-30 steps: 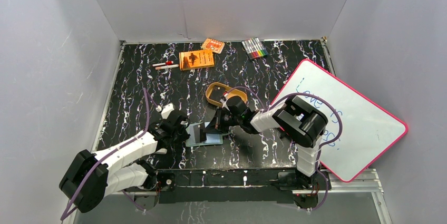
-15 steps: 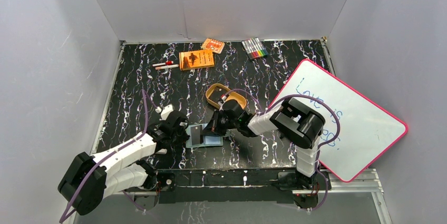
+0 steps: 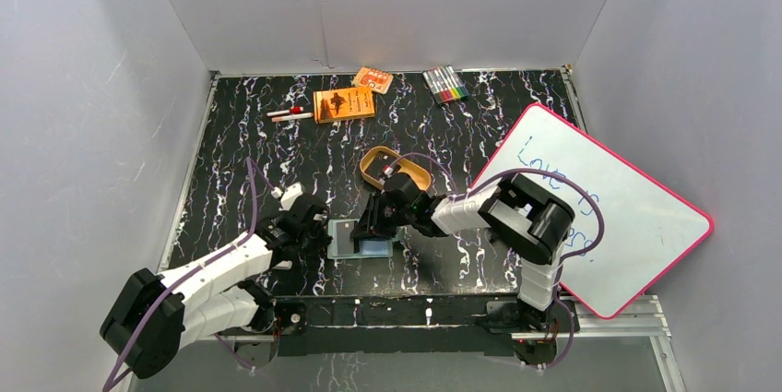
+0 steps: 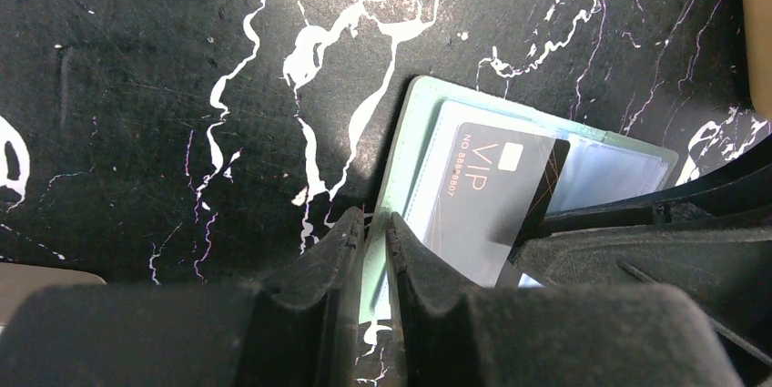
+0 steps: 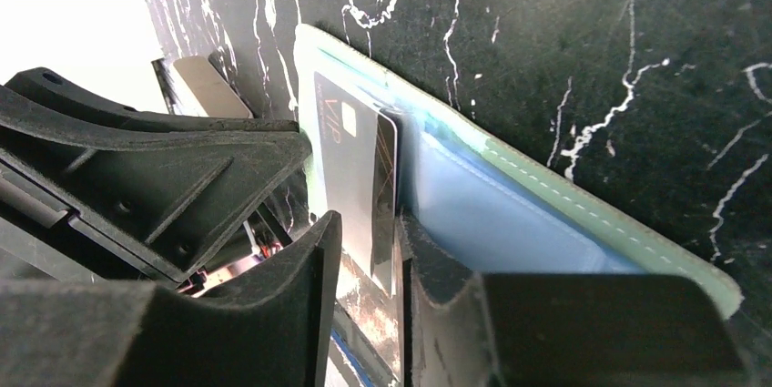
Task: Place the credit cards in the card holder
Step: Insert the credit card into the card holder, then pick up the credit card from the storage box.
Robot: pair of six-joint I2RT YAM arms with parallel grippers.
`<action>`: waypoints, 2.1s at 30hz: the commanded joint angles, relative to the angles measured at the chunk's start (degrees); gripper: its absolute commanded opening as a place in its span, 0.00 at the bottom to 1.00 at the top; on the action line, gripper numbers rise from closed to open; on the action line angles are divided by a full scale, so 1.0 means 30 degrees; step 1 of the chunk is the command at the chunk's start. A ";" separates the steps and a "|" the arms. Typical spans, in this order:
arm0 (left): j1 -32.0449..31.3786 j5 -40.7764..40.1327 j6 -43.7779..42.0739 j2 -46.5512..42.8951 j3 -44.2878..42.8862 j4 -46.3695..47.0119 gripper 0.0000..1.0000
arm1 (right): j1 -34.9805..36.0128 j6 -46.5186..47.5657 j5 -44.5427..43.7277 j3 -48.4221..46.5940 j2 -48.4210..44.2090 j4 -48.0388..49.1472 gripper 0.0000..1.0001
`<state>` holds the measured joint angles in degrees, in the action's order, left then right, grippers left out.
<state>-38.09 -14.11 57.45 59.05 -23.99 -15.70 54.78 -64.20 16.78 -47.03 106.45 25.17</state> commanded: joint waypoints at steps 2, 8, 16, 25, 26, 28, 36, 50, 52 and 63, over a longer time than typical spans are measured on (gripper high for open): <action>-0.0034 -0.0073 0.0127 -0.0522 0.0082 -0.0417 0.14 | 0.0119 0.1373 -0.0609 -0.1174 -0.0726 -0.2007 0.39; -0.0042 0.0086 0.0098 -0.0407 0.0057 -0.0306 0.14 | 0.0231 0.1823 0.0173 -0.2108 -0.0025 -0.2559 0.41; -0.0043 0.0660 0.0039 -0.0350 0.0286 0.0346 0.12 | 0.0571 0.1774 0.0740 -0.2939 0.0756 -0.2633 0.39; -0.0049 0.0837 0.0125 -0.0698 0.0492 0.0696 0.10 | 0.0846 0.2298 0.1543 -0.3854 0.1313 -0.2695 0.39; -0.0045 0.0796 0.0127 -0.0767 0.0495 0.0679 0.10 | 0.0874 0.2347 0.1566 -0.3952 0.1345 -0.2888 0.40; -0.0043 0.0581 0.0156 -0.0875 0.0405 0.0428 0.10 | 0.0890 0.2409 0.1331 -0.3912 0.1187 -0.3066 0.40; -0.0049 -0.0843 0.0296 -0.1708 -0.0259 -0.0994 0.19 | 0.0858 0.4808 -0.2622 -0.4569 -0.1335 -0.7586 0.52; -0.0042 -0.1267 -0.1408 -0.2860 -0.2273 -0.1624 0.49 | -0.3129 0.9164 -0.6643 -0.3997 -0.6823 -1.1533 0.52; -0.0041 -0.0846 -0.1722 -0.2952 -0.2084 -0.0788 0.55 | -0.4372 0.9342 -0.6236 -0.3924 -0.6792 -1.1150 0.50; -0.0049 0.0322 -0.1463 -0.1929 -0.2112 0.0112 0.56 | -0.5487 0.3766 -0.6416 -0.3888 -0.4013 -0.6249 0.51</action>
<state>-38.02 -13.47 53.52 53.63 -28.99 -15.38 38.46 -44.21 -1.72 -58.76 93.32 -2.61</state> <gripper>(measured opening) 0.565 0.506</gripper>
